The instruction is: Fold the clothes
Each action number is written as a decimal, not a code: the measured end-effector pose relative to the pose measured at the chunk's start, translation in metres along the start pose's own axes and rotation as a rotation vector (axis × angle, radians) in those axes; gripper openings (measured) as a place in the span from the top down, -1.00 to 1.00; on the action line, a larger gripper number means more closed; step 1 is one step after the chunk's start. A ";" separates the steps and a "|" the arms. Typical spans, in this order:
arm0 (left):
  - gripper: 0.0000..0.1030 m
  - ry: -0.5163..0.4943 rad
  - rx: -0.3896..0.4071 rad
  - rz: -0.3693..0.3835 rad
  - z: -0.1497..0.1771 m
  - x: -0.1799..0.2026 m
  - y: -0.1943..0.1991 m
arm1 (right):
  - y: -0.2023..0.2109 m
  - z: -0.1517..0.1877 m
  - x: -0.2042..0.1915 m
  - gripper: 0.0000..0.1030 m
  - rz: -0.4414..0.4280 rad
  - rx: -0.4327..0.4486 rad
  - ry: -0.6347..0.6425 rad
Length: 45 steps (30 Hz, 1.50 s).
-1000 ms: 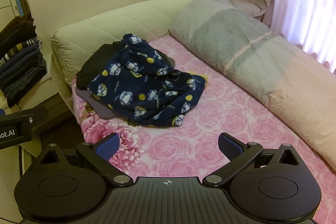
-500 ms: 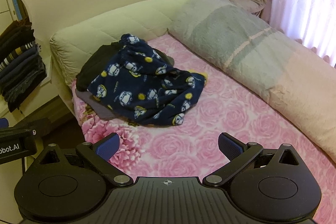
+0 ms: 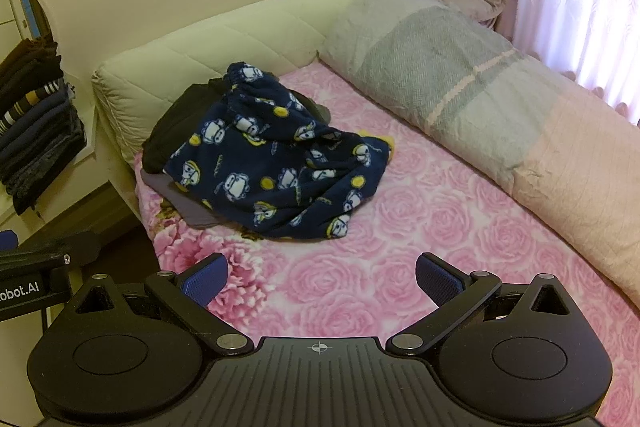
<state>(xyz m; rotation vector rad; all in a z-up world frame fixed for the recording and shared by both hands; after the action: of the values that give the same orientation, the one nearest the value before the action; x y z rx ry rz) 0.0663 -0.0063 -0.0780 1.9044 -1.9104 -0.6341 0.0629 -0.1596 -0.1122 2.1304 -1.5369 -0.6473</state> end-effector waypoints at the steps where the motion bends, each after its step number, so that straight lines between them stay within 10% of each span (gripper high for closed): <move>1: -0.91 0.000 -0.001 0.000 0.000 0.000 0.000 | 0.000 0.000 0.000 -0.99 -0.001 -0.001 0.000; 45: -0.91 -0.006 -0.013 -0.022 0.004 -0.001 0.000 | -0.014 -0.001 -0.001 -0.99 -0.051 -0.024 0.017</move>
<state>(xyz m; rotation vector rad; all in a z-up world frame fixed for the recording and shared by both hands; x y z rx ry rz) 0.0645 -0.0052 -0.0810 1.9202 -1.8864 -0.6582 0.0739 -0.1545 -0.1192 2.1581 -1.4627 -0.6605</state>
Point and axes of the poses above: each gripper's, at about its wrist camera, not at the fingertips, and y roughly against the way its jaws point, x to its right, z to its underside, the point moved 9 cm from there along -y, roughly the way its jaws point, and after that the axes turned 11 degrees about x, right-handed, at the moved point
